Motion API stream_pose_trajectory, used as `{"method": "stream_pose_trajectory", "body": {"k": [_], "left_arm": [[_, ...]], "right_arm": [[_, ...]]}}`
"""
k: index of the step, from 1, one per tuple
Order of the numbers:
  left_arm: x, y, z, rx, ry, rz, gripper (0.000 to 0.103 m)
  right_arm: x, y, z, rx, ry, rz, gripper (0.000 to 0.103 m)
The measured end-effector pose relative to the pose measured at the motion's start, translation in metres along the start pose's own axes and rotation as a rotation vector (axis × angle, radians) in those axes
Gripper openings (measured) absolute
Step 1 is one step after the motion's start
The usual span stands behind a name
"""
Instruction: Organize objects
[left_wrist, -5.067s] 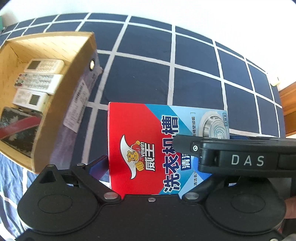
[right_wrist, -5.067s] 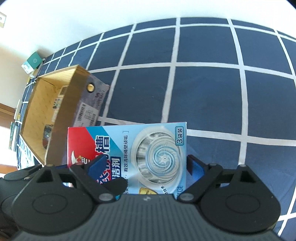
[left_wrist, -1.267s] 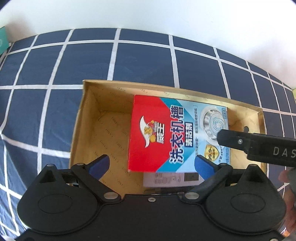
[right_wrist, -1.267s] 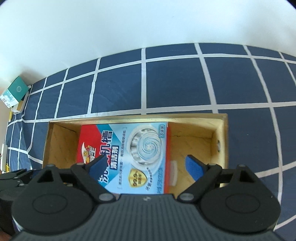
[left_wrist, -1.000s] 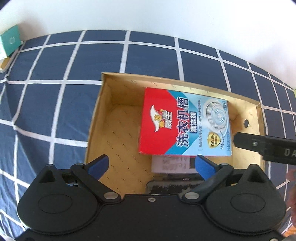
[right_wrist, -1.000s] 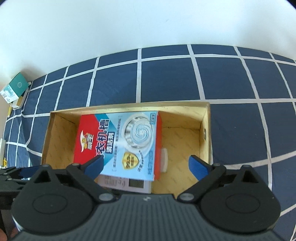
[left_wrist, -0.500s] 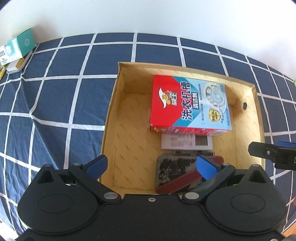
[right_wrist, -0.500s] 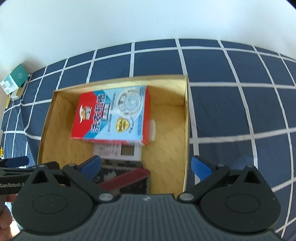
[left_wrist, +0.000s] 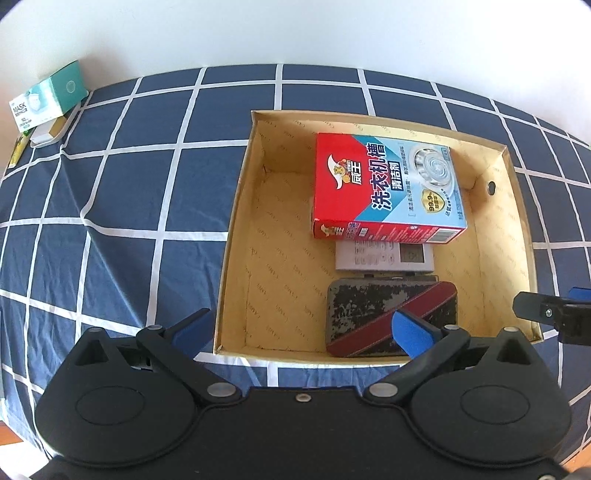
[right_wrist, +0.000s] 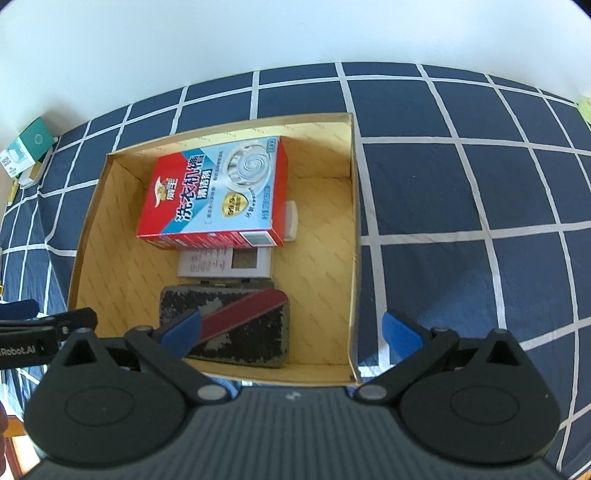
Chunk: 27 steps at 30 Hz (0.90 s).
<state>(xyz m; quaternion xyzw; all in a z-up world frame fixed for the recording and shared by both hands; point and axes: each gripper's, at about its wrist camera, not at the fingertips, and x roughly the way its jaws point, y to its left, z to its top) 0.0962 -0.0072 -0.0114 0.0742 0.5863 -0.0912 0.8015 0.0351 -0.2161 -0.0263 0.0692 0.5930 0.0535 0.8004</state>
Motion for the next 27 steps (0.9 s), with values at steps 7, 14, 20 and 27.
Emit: {"method": "stream_pose_trajectory", "body": {"k": [7,14,20,27], "left_arm": [[-0.0051,-0.0008,-0.0050,0.012,-0.008,0.003,0.103],[-0.0073,0.0020,-0.0060,0.001,-0.017,0.002,0.103],[-0.0075,0.0023,-0.0054,0.001,-0.017,0.010,0.103],[-0.0060,0.0012,-0.0060,0.005,-0.006,0.011,0.103]], "right_arm": [[-0.0038,-0.0032,-0.0087,0.003,0.000,-0.014,0.103],[-0.0056,-0.0033,-0.0100,-0.002,-0.001,-0.017,0.103],[-0.0049,-0.0035,-0.0095,-0.004,0.000,-0.017,0.103],[-0.0033,-0.0035,-0.0091,-0.004,0.001,-0.014,0.103]]}}
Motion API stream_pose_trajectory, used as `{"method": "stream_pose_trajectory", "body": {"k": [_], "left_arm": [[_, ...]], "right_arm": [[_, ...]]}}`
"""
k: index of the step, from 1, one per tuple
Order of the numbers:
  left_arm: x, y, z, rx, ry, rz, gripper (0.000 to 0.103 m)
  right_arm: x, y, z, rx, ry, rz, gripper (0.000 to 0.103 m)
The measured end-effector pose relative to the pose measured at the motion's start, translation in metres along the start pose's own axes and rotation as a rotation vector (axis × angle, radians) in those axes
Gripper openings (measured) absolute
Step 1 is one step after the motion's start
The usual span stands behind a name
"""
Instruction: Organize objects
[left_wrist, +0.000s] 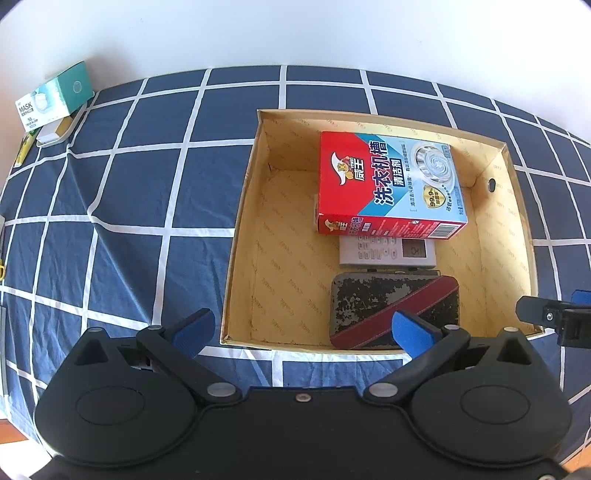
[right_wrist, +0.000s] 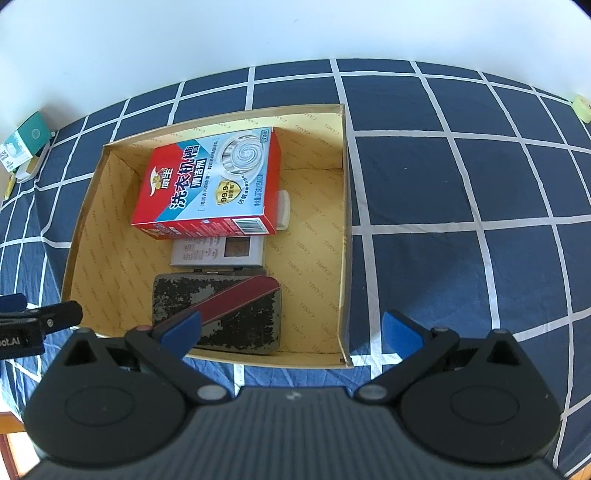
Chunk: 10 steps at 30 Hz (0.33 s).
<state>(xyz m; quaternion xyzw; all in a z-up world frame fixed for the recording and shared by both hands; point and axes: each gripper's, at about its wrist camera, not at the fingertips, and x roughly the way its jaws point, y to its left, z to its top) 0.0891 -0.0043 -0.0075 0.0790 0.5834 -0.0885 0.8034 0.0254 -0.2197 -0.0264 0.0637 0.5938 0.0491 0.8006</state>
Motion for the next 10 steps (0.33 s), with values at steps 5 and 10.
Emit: {"method": "stream_pose_trajectory", "body": {"k": [5,10], "left_arm": [[-0.0008,-0.0007,0.0002,0.005,0.000,0.008,0.103],[-0.0010,-0.0013,0.0000,0.007,0.002,0.012,0.103]], "right_arm": [[0.0002,0.0002,-0.0007,0.000,-0.002,-0.002,0.103],[0.0000,0.0000,-0.0012,0.000,-0.003,0.001,0.103]]}}
